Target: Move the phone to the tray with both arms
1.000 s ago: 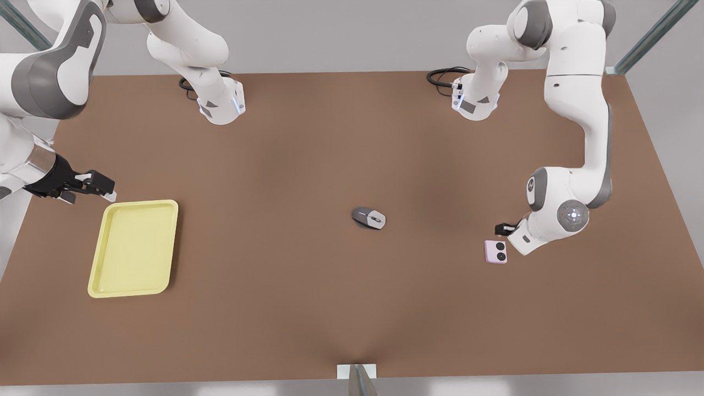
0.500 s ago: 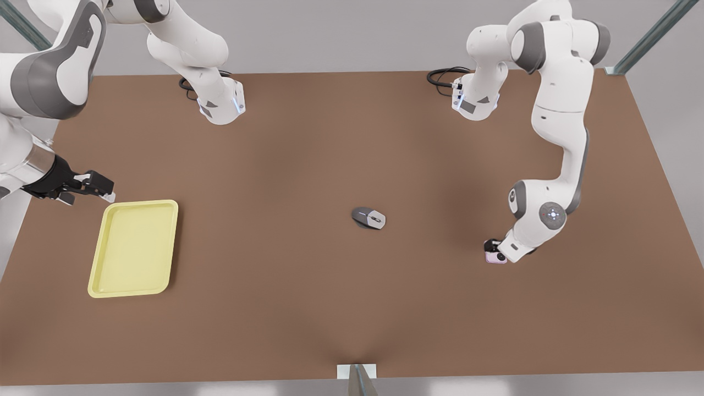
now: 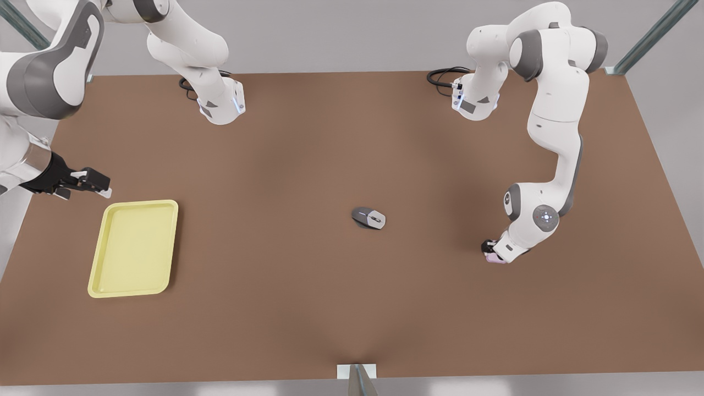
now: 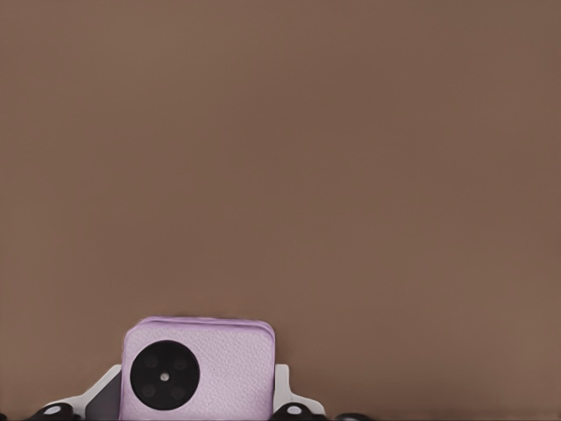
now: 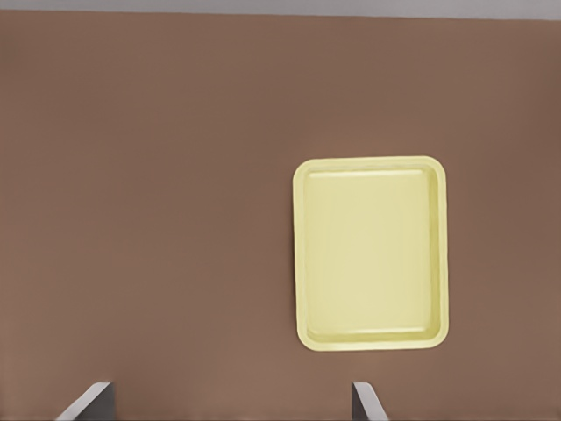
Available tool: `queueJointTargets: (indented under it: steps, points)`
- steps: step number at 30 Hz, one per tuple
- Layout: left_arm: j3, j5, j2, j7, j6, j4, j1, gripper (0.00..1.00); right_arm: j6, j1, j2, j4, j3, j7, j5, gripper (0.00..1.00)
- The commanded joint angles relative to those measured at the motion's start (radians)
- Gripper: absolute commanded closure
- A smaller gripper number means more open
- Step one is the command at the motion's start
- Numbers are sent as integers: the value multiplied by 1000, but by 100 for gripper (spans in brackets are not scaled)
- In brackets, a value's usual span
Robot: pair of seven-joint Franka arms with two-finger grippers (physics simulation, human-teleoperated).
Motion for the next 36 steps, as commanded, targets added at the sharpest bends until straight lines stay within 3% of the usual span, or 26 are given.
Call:
queueJointTargets:
  steps: [1,19,27,32,36]
  points:
    - [0,1,-1,-3,-2,0,0,16,-35,-2,-2,1,0,-3,0,0]
    - [-5,1,-4,0,-23,9,-2,21,-40,8,14,-2,4,-3,3,0]
    - [-6,3,-49,-247,-186,86,-175,21,-38,0,14,1,1,-3,4,0]
    - [-6,1,-17,-623,-302,244,-378,21,-40,3,12,-1,3,-3,3,0]
    - [-8,0,152,-939,-416,586,-574,21,-40,0,9,-1,1,-3,-5,0]
